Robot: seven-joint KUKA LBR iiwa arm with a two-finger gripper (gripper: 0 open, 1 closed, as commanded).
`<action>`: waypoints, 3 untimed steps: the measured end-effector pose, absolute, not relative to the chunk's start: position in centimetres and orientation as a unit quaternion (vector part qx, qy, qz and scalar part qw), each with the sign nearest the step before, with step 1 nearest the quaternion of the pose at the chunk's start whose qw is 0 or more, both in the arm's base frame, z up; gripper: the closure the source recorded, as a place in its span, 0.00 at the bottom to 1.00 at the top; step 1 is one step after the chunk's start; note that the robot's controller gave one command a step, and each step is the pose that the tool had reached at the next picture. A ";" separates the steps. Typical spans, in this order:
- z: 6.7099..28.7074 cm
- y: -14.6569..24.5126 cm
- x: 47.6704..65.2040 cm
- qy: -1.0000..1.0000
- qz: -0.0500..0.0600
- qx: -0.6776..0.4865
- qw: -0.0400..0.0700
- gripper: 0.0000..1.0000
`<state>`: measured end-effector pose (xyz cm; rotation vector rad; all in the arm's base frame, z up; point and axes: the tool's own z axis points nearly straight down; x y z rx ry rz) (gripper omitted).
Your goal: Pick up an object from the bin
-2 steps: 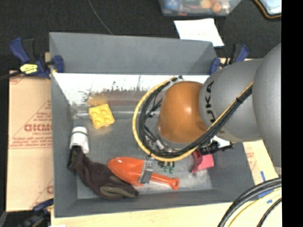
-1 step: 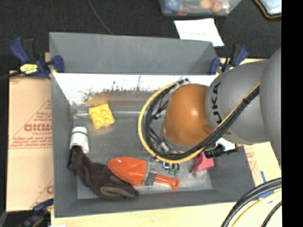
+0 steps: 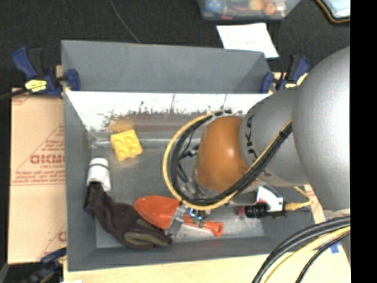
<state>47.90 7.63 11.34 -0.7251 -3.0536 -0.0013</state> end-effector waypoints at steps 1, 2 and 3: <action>7.1 7.9 48.0 -0.964 -0.002 -0.265 -0.006 0.00; 7.1 7.7 51.4 -0.946 -0.003 -0.325 -0.004 1.00; 7.2 7.7 51.4 -0.946 -0.003 -0.325 -0.004 1.00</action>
Offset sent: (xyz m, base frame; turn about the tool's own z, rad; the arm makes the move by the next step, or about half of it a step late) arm 0.0336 0.0014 -0.0434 0.1991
